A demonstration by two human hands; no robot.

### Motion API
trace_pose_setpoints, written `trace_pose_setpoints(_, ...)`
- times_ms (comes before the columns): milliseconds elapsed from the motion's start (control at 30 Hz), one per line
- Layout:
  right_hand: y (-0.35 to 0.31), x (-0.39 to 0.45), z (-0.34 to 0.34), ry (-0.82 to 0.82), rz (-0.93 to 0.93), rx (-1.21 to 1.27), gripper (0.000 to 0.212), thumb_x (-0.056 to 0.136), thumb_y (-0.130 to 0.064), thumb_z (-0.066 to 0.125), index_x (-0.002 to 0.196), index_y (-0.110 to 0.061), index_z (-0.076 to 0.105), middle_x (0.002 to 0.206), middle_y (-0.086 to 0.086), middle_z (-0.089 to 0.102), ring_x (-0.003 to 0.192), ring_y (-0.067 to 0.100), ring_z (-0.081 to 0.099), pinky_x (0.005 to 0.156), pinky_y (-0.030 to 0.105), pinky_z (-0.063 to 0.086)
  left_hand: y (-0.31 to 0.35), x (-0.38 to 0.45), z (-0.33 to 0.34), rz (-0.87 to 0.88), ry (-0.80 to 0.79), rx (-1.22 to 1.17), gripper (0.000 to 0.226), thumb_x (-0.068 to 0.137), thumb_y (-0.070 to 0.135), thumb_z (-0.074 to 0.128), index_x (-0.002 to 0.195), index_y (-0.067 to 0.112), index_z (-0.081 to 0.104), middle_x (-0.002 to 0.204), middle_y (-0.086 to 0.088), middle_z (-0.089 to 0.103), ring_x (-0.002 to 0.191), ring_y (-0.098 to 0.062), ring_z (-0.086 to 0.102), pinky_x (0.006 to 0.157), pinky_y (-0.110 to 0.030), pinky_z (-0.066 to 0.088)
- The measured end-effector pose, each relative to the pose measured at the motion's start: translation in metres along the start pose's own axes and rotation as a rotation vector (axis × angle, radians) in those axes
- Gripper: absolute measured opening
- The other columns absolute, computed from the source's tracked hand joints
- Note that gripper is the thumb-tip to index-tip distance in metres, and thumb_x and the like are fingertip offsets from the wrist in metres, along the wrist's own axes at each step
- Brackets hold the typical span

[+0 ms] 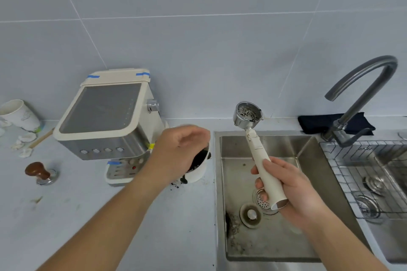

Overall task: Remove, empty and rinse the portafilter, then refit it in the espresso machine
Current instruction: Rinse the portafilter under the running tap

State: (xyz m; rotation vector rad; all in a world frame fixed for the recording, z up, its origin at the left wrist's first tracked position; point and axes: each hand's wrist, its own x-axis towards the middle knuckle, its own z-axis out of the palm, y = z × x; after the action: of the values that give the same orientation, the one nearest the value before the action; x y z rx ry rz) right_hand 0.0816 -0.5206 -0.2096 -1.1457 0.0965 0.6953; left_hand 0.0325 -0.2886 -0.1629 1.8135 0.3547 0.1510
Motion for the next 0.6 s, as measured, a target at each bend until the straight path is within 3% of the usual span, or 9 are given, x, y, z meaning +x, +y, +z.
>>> trace_pose_setpoints(100,-0.010,-0.003,-0.021,-0.001,-0.013,-0.037,0.035,0.079,-0.019,0.066,0.106,0.003,0.063,0.086,0.014,0.069,0.061,0.021,0.063,0.044,0.030,0.052,0.000,0.002,0.047,-0.155,-0.001,-0.237,0.012,0.088,0.020,0.066,0.091,0.013,0.075,0.090,-0.006,0.075,0.084,-0.015,0.072,0.079,-0.029,0.058)
trace_pose_setpoints(233,-0.017,-0.009,-0.047,0.024,-0.016,-0.064,0.038,0.074,-0.021,0.071,0.105,-0.001,0.066,0.091,0.017,0.073,0.071,0.024,0.070,0.053,0.035,0.057,-0.002,0.009,0.107,-0.289,-0.016,-0.390,0.014,0.087,0.018,0.067,0.095,0.008,0.073,0.087,-0.008,0.074,0.078,-0.018,0.071,0.072,-0.029,0.058)
trace_pose_setpoints(467,-0.025,-0.017,-0.087,0.024,-0.007,-0.073,0.044,0.071,-0.016,0.072,0.110,0.003,0.061,0.089,0.017,0.075,0.071,0.027,0.071,0.056,0.040,0.060,0.004,0.013,0.184,-0.317,-0.076,-0.335,0.011,0.086,0.028,0.067,0.088,0.020,0.074,0.092,-0.002,0.076,0.088,-0.018,0.072,0.079,-0.033,0.057)
trace_pose_setpoints(600,-0.028,-0.017,-0.108,0.018,-0.003,-0.092,0.045,0.072,-0.015,0.073,0.110,0.004,0.059,0.091,0.018,0.075,0.073,0.028,0.071,0.062,0.043,0.058,0.010,0.015,0.208,-0.310,-0.070,-0.307,0.010,0.084,0.029,0.069,0.089,0.022,0.075,0.090,0.001,0.076,0.085,-0.015,0.071,0.074,-0.028,0.055)
